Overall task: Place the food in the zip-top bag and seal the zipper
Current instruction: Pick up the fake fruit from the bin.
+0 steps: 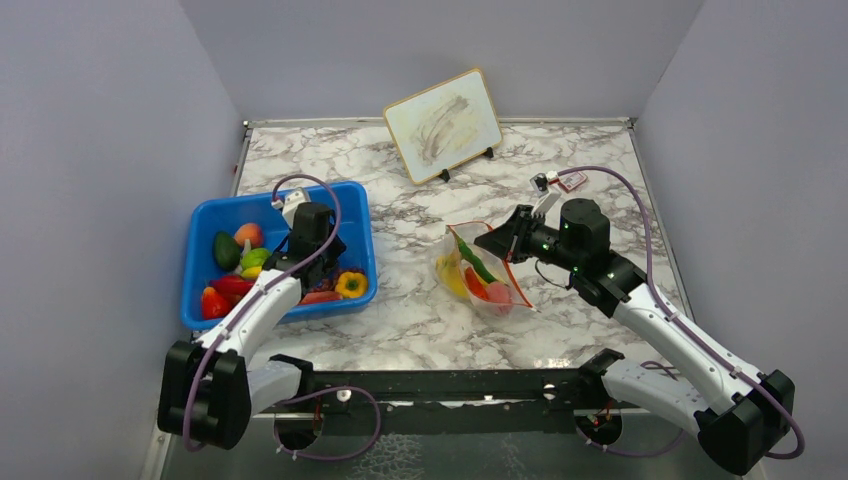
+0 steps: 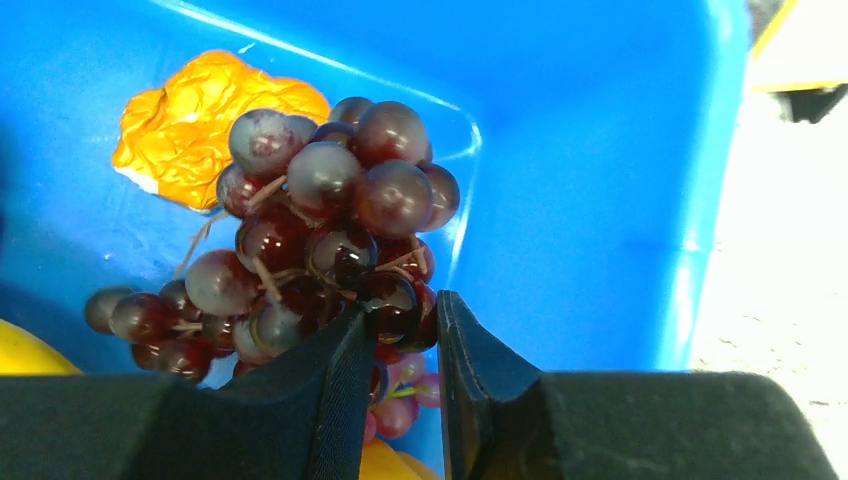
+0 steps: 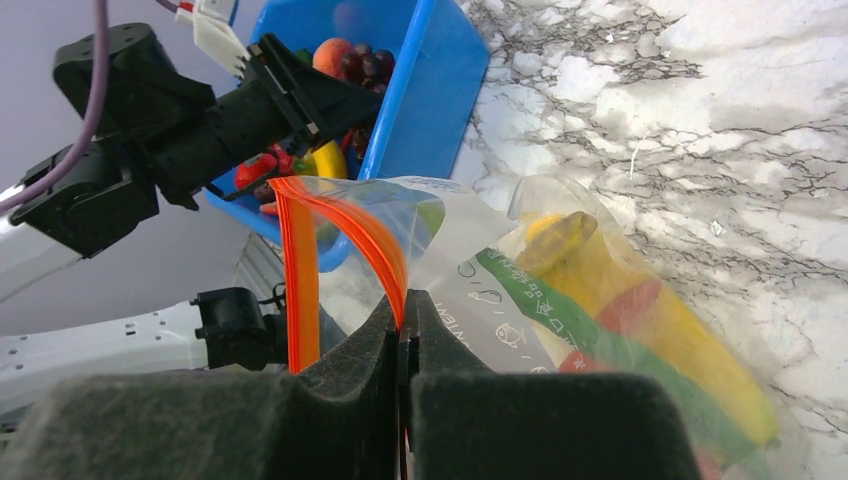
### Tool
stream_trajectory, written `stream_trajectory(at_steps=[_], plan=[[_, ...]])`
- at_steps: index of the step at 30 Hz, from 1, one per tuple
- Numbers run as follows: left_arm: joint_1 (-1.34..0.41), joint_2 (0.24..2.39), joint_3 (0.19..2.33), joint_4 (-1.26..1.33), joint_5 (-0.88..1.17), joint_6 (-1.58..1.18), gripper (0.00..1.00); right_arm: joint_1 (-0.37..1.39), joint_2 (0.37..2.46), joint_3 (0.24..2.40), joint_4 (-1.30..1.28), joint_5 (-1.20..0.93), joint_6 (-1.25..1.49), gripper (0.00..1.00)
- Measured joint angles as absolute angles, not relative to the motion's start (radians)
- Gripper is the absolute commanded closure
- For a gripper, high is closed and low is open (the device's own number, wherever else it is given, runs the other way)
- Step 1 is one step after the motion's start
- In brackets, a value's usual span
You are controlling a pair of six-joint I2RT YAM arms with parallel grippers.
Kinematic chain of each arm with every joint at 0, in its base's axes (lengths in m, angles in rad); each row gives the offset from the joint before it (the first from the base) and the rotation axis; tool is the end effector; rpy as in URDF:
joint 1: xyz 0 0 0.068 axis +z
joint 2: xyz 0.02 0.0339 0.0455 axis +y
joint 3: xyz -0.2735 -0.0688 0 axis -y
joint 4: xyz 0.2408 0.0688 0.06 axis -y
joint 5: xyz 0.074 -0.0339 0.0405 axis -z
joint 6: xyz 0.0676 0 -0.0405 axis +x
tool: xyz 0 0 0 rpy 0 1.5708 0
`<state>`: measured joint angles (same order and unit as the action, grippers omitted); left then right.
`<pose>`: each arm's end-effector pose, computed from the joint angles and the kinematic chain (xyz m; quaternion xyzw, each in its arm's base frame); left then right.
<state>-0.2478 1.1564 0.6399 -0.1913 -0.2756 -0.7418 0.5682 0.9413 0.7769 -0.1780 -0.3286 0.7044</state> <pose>0.2513 -0.0446 0.2067 -0.2757 0.8584 -0.0869 0.4238 0.1875 0.1456 0.3080 -0.0392 0.8108 0.4454 0.3778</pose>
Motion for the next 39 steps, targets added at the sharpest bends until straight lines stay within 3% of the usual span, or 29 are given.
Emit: stream_trajectory(at_steps=[9, 26, 39], plan=[[-0.248, 1.013, 0.652, -0.211, -0.201, -0.670, 0.78, 0.568, 0.949, 0.776, -0.178, -0.331, 0.714, 0.99], [-0.248, 0.886, 0.878, -0.288, 0.030, -0.567, 0.78, 0.568, 1.002, 0.779, -0.158, -0.331, 0.715, 0.99], [-0.260, 0.860, 0.965, -0.269, 0.268, -0.695, 0.78, 0.568, 1.085, 0.802, -0.111, -0.327, 0.728, 0.99]])
